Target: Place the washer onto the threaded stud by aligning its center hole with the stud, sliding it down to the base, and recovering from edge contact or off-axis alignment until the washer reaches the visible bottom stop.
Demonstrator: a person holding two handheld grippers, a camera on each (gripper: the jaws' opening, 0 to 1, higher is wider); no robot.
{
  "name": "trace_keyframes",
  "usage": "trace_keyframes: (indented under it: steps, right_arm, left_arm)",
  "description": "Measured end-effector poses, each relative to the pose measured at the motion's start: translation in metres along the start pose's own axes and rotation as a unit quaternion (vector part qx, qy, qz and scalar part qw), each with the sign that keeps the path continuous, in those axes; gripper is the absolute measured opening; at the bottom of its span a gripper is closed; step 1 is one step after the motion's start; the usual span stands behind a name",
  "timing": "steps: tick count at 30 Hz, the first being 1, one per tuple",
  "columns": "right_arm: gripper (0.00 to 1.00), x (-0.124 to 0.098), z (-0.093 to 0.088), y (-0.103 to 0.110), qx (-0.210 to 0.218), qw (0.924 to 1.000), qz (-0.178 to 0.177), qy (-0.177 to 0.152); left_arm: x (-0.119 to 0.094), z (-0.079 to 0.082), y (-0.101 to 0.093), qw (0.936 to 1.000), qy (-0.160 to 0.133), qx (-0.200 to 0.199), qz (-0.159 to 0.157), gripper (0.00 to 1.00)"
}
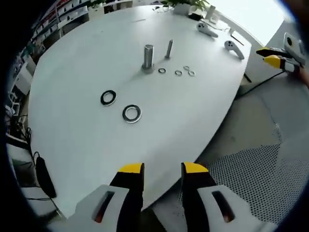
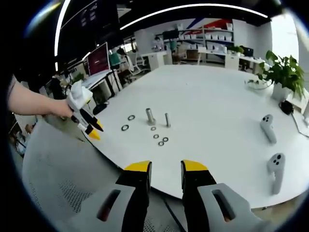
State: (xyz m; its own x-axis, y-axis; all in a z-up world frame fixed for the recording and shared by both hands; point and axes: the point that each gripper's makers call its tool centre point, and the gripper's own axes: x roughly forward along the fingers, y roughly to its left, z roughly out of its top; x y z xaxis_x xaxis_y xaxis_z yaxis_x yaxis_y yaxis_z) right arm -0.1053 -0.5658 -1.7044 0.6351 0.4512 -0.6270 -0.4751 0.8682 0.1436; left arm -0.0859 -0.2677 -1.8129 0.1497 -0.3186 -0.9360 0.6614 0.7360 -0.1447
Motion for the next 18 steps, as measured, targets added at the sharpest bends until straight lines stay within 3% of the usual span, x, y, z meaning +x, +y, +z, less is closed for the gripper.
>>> trace_keyframes:
  steps: [8,13,18]
  right_arm:
    - [0.26,0.001,-0.003,-0.001,0.001,1.0,-0.004,0.009]
    - [0.26,-0.001,-0.002,-0.004,0.011,0.9999,-0.012,0.005]
    - [0.26,0.0,-0.002,-0.005,0.009,0.9999,-0.013,0.007]
  left_arm:
    - [0.018,0.026,0.022,1.0,0.002,-0.008,-0.001,0.3]
    - [0.031,0.041,0.036,0.9998,-0.005,-0.014,0.016,0.31]
    - [0.045,0.048,0.036,0.9998,0.004,0.004,0.018,0.32]
